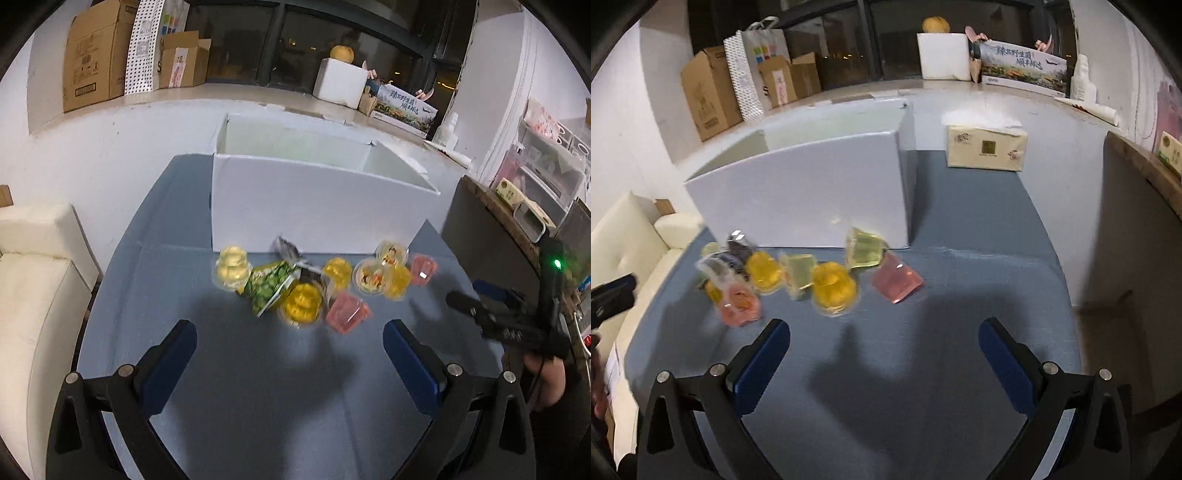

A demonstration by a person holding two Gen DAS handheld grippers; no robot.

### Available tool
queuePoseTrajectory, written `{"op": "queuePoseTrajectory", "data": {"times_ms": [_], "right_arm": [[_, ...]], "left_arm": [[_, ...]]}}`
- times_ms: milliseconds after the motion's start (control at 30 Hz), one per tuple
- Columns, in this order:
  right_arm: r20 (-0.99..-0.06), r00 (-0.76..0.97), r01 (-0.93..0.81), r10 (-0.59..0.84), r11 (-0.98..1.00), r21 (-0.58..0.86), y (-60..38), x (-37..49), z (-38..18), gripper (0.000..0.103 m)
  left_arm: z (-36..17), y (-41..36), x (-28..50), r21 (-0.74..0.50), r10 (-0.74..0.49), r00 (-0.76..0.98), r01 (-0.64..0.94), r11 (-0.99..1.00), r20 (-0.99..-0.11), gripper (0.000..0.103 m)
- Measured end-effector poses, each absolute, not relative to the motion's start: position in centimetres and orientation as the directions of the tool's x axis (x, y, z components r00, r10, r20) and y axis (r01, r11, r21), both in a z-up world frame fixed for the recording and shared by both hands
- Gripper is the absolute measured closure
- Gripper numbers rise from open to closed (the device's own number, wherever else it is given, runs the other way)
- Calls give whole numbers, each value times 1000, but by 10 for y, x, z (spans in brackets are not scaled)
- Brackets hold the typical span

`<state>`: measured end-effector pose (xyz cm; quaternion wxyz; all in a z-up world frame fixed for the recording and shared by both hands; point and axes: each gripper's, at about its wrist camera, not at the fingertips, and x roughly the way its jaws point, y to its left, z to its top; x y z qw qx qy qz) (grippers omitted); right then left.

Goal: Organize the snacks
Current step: 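Drop both snacks into the white box and withdraw both tools, then grasp the pink jelly cup with the right tool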

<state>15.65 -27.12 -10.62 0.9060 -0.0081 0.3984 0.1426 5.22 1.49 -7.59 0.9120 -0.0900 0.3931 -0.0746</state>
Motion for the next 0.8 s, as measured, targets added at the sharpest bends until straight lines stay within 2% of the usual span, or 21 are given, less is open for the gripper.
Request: {"op": "queuePoseTrajectory", "data": {"times_ms": [333, 367, 433, 533, 600, 800], "right_arm": [[-765, 606, -232, 216, 969, 90, -264, 215, -129, 1], [-771, 599, -226, 216, 969, 96, -264, 218, -130, 4], [-785, 579, -216, 219, 970, 112, -264, 225, -135, 28], [-798, 576, -199, 178, 977, 74, -263, 227, -140, 47], [-792, 580, -186, 189, 978, 97, -269, 225, -139, 53], [-764, 600, -207, 239, 968, 140, -276, 213, -132, 53]], "left_arm": [[-89, 19, 52, -236, -218, 656, 62, 970, -723, 0], [-91, 20, 52, -237, -217, 652, 59, 970, -726, 0], [-95, 22, 53, -238, -216, 646, 54, 970, -732, 0], [-97, 24, 54, -241, -215, 641, 48, 969, -737, 0], [-99, 25, 55, -239, -211, 642, 44, 970, -737, 0], [-105, 28, 61, -240, -205, 629, 31, 970, -750, 0]]}}
